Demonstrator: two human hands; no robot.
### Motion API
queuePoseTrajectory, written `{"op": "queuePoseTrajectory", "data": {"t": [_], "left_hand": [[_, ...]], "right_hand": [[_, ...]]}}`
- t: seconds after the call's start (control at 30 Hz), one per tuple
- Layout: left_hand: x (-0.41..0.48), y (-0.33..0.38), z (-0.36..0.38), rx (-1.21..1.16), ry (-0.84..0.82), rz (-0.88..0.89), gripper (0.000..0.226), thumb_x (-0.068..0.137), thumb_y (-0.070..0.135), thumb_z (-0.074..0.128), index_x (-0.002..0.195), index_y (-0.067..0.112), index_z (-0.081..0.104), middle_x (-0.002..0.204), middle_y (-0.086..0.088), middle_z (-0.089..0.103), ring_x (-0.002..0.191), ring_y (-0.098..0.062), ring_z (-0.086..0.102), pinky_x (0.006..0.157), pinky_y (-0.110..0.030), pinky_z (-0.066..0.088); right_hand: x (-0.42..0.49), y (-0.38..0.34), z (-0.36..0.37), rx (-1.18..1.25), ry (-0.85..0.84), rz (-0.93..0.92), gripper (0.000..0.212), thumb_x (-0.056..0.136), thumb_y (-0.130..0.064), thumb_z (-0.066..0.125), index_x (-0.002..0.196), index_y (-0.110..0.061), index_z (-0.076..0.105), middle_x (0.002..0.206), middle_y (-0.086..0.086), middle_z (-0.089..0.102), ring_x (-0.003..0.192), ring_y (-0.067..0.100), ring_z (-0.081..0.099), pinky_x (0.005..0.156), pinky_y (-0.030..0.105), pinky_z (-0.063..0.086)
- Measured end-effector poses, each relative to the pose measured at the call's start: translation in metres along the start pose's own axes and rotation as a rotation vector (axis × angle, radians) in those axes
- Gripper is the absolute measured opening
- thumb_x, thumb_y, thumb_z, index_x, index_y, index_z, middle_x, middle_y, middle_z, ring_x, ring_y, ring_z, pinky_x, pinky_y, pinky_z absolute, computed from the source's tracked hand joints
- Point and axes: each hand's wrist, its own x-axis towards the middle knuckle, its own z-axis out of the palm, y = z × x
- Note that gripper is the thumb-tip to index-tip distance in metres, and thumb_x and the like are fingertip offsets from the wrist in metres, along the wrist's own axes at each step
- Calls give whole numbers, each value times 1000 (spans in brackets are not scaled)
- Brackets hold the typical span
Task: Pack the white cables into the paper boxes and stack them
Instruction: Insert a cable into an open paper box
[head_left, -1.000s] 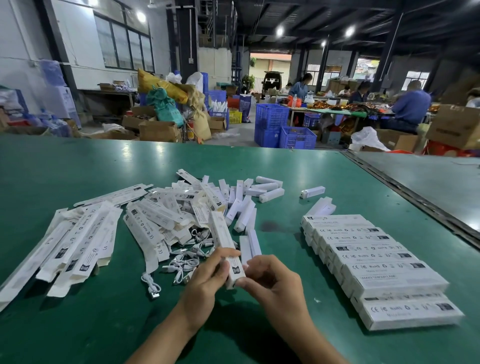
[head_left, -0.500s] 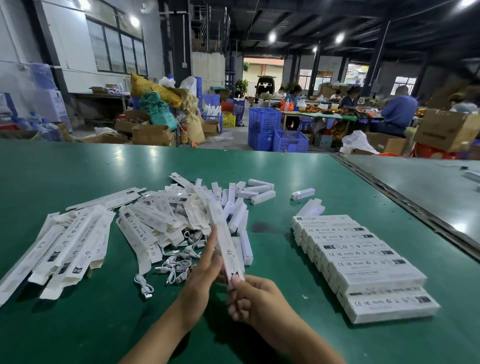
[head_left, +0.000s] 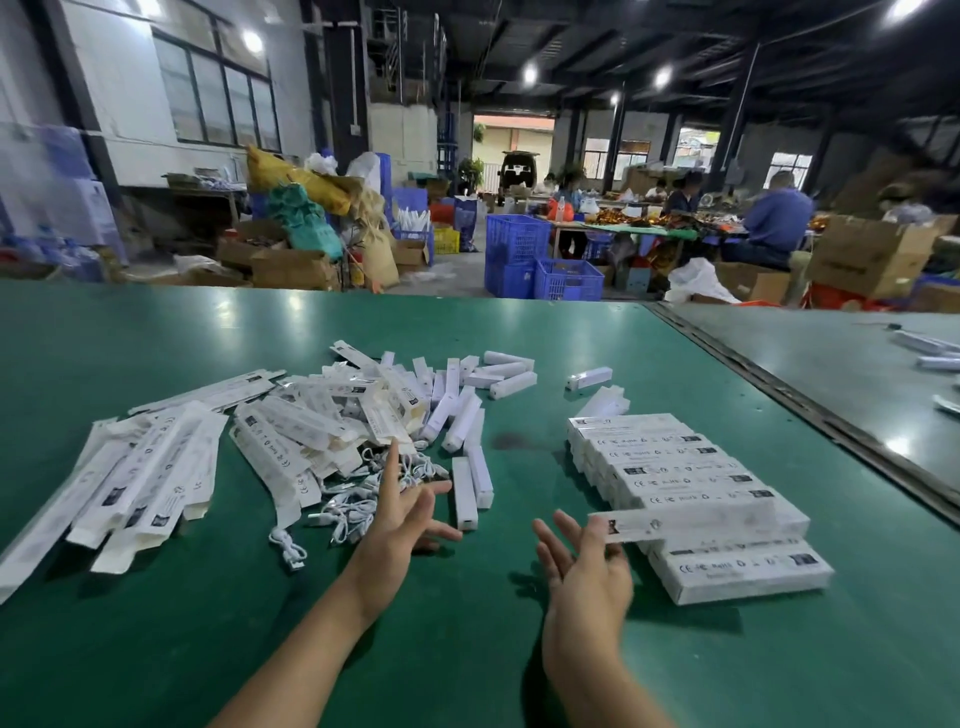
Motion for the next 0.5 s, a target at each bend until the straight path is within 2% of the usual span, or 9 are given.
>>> {"op": "queuePoseTrajectory", "data": {"t": [0.07,0.27,0.37,0.5], "left_hand": [[-2,1,-1,1,7,-12,131,52,96,57,153,44,-8,135,0,59,93,-24,73,95,-41,50],[-3,5,-1,6,1,-20,133,53,96,55,155,40,-9,132,1,62,94,-23,73,104,-50,46],[-1,3,-2,-2,14,-21,128,58,91,56,156,38,-7,129,0,64,93,-24,73,101,-48,48],[0,1,-3,-7,15,-20,136,51,96,57,156,37,-6,126,0,66,93,-25,73,98,-44,51]], "right_hand": [[0,-4,-1,0,37,18,17,102,-35,46,100,-18,50,93,6,72,70,19,74,64,29,54],[2,-12,-4,31,114,31,16,102,-33,45,100,-18,47,82,10,69,59,22,69,58,31,49],[3,-16,-6,68,154,32,17,101,-33,41,105,-16,44,78,12,65,56,25,66,57,31,48],[5,-18,-8,93,191,47,19,101,-37,41,103,-18,43,78,12,63,53,25,62,57,31,48]]}}
